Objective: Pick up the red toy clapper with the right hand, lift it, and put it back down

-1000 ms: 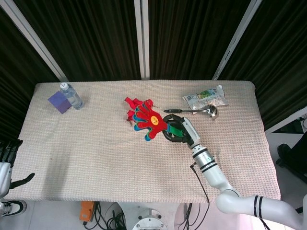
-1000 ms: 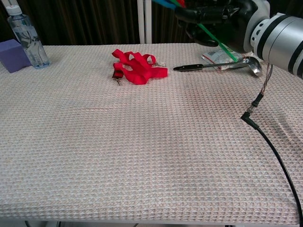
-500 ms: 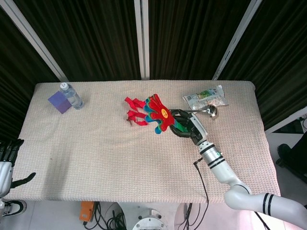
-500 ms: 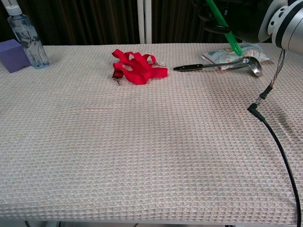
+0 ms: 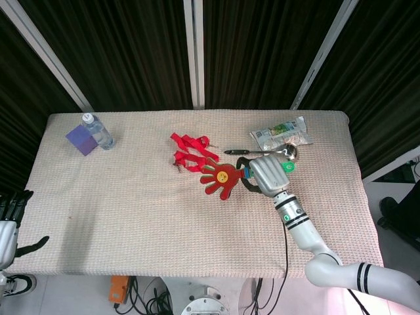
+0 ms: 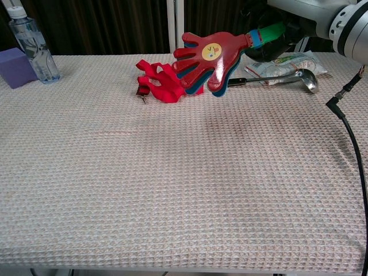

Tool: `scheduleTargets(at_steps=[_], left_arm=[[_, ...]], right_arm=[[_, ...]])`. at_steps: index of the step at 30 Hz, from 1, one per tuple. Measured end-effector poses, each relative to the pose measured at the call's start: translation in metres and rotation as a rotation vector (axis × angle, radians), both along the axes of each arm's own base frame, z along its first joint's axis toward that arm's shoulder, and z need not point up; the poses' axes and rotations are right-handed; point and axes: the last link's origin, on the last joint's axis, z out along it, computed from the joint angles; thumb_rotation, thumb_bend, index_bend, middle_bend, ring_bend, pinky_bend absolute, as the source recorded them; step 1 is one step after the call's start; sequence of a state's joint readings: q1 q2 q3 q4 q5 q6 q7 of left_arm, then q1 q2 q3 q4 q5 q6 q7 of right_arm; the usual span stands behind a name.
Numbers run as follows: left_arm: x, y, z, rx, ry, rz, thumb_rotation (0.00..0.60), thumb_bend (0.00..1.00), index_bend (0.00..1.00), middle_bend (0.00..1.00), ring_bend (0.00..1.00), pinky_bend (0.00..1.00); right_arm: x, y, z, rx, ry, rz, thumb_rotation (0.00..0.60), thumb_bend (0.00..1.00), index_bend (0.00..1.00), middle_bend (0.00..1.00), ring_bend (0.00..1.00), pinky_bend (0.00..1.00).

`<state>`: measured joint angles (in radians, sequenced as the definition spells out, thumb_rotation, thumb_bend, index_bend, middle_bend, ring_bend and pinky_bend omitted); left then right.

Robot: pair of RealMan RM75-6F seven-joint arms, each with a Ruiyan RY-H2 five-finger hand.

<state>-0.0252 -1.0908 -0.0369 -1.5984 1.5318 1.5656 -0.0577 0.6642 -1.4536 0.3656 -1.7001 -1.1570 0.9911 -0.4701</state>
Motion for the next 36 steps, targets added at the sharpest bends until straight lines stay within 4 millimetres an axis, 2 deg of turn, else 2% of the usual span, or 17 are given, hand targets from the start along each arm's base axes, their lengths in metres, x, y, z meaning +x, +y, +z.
scheduleTargets(at_steps=[2, 5, 10, 13, 23, 26, 31, 36], left_arm=[[0.000, 0.000, 0.000, 0.002, 0.001, 0.000, 0.600, 0.09, 0.08, 0.07, 0.00, 0.04], [0.000, -0.001, 0.001, 0.003, -0.001, 0.002, 0.600, 0.09, 0.07, 0.07, 0.00, 0.04], [-0.001, -0.001, -0.001, 0.000, -0.007, 0.004, 0.600, 0.09, 0.07, 0.07, 0.00, 0.04], [-0.001, 0.000, -0.001, -0.001, -0.006, 0.000, 0.600, 0.09, 0.07, 0.07, 0.00, 0.04], [0.001, 0.001, -0.002, -0.004, -0.002, -0.002, 0.600, 0.09, 0.07, 0.07, 0.00, 0.04], [0.001, 0.002, -0.002, -0.005, -0.002, 0.000, 0.600, 0.09, 0.08, 0.07, 0.00, 0.04], [0.001, 0.002, -0.003, -0.007, -0.005, 0.000, 0.600, 0.09, 0.07, 0.07, 0.00, 0.04], [0.000, 0.001, -0.003, -0.007, -0.004, 0.003, 0.600, 0.09, 0.08, 0.07, 0.00, 0.04]], right_arm=[[0.002, 0.000, 0.002, -0.028, 0.055, 0.012, 0.600, 0.45, 0.94, 0.68, 0.72, 0.99], [0.005, 0.001, 0.006, -0.034, 0.050, 0.008, 0.600, 0.45, 0.94, 0.69, 0.72, 0.99], [0.009, 0.000, 0.017, 0.030, -0.148, -0.044, 0.600, 0.45, 0.94, 0.69, 0.72, 0.99], [0.009, -0.003, 0.027, 0.099, -0.381, -0.099, 0.600, 0.45, 0.94, 0.69, 0.72, 0.99], [-0.005, -0.013, 0.048, 0.497, -1.487, -0.359, 0.600, 0.44, 0.94, 0.69, 0.72, 0.99], [-0.010, -0.015, 0.050, 0.586, -1.692, -0.402, 0.600, 0.44, 0.94, 0.69, 0.72, 0.99], [-0.016, -0.017, 0.050, 0.657, -1.835, -0.426, 0.600, 0.44, 0.94, 0.69, 0.72, 0.99], [-0.019, -0.021, 0.047, 0.634, -1.749, -0.393, 0.600, 0.44, 0.94, 0.69, 0.72, 0.99]])
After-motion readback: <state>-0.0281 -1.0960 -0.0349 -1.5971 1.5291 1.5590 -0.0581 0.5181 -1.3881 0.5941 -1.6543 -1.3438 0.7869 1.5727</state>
